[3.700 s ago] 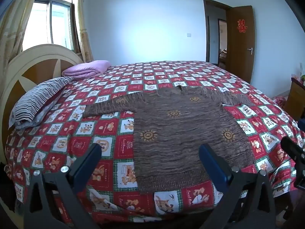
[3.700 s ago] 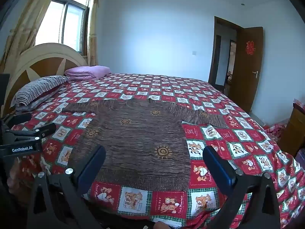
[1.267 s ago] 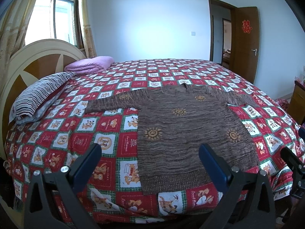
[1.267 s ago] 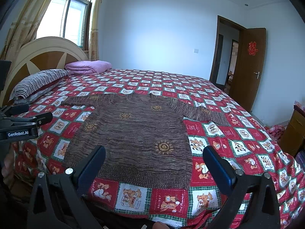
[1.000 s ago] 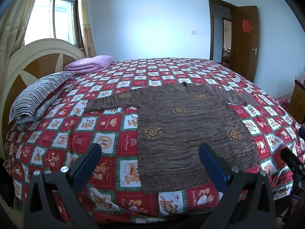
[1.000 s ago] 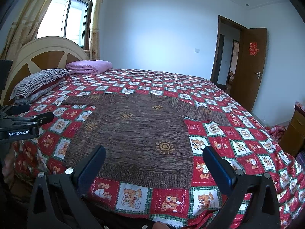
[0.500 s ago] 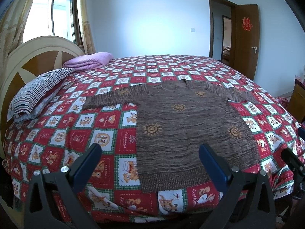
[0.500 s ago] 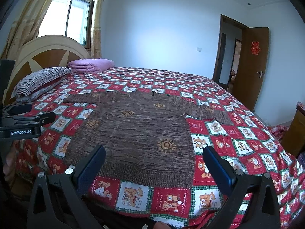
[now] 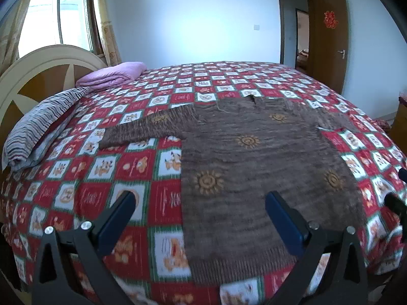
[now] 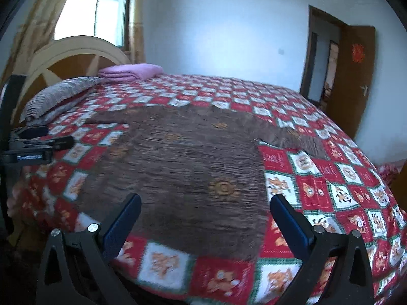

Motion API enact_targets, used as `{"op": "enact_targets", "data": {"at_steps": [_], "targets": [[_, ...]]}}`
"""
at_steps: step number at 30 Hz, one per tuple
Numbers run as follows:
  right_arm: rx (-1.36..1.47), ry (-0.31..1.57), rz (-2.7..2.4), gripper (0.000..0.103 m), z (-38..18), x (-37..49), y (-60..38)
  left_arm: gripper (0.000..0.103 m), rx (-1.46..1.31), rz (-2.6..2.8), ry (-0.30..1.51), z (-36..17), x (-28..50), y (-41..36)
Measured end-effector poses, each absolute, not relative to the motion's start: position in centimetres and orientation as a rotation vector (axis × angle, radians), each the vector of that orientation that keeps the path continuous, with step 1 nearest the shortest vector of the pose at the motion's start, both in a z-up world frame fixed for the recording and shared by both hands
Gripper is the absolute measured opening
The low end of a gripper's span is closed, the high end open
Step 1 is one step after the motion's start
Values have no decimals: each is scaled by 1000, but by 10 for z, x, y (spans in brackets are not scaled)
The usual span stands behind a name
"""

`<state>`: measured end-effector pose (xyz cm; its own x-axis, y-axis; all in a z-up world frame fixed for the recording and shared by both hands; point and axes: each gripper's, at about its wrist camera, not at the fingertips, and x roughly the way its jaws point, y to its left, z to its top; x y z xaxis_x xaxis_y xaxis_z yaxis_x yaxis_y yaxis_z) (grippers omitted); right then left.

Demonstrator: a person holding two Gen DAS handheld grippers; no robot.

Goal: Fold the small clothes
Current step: 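Reach the right tool to the sweater sleeve nearest it and grasp the cuff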

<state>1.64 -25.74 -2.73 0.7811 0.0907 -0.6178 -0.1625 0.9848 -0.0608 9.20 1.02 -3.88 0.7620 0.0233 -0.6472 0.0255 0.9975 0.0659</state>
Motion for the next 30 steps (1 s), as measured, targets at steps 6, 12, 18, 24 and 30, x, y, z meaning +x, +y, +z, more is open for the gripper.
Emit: {"op": "enact_targets", "data": {"at_steps": [6,12,18,24,30], "targets": [[43,736,73,64,-38,80,-316,103,101,42,706,-47,147,11],[196,803,-26,55,-53,144,-383,103,104,71,730,-69,204,12],[313,852,-146,42,-73,205,-460,103,102,101,790,-94,256,14],[380,840,-251,38,-82,268,-525,103,124,123,821,-105,304,10],[360,851,-279,34,-94,329,-556,103,112,151,873,-121,341,14]]}}
